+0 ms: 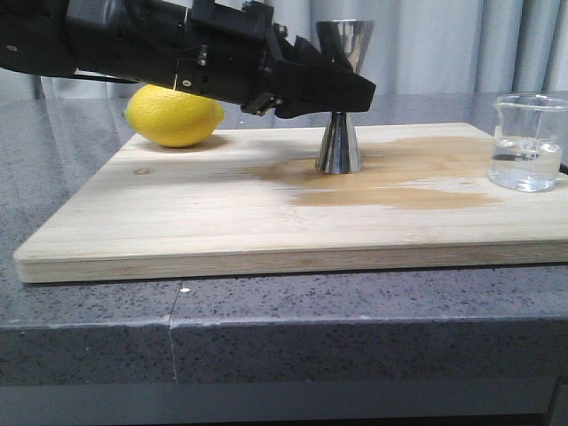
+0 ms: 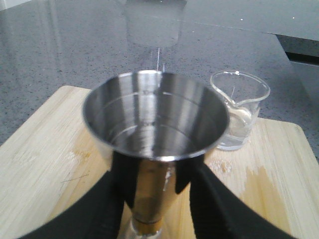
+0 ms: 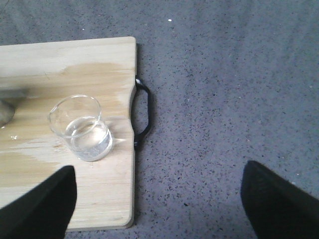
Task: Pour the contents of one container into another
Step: 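Reach the left gripper to the steel jigger and grasp its waist, then grasp the glass beaker with the right gripper and lift it, then tilt the beaker over the jigger cup and pour the liquid in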
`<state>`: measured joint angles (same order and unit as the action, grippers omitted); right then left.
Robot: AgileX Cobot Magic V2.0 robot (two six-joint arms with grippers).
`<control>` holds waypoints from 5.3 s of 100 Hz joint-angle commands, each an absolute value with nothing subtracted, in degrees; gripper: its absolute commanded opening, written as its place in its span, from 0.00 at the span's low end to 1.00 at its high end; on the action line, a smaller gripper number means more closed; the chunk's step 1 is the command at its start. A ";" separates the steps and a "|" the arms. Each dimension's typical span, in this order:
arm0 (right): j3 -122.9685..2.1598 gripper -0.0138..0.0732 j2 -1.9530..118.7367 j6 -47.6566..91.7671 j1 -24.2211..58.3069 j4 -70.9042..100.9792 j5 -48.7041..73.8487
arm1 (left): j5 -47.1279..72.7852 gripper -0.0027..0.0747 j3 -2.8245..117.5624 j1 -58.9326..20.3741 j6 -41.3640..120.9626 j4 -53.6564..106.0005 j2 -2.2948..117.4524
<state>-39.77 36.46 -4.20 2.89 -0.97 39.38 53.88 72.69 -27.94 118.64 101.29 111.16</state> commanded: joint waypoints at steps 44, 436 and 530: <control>-41.86 0.85 36.80 -4.06 2.77 -1.14 34.81 | 60.93 0.29 76.32 -28.40 118.06 105.50 108.57; -71.18 0.52 72.81 11.45 28.14 -23.57 29.45 | 60.76 0.28 76.73 -28.40 118.06 105.50 108.57; -79.62 0.52 79.19 39.36 29.15 -23.57 39.31 | 60.76 0.28 76.73 -28.40 118.06 105.50 108.57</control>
<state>-77.41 80.95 36.94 29.18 -22.06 42.54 57.47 74.95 -28.03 118.43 101.11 111.52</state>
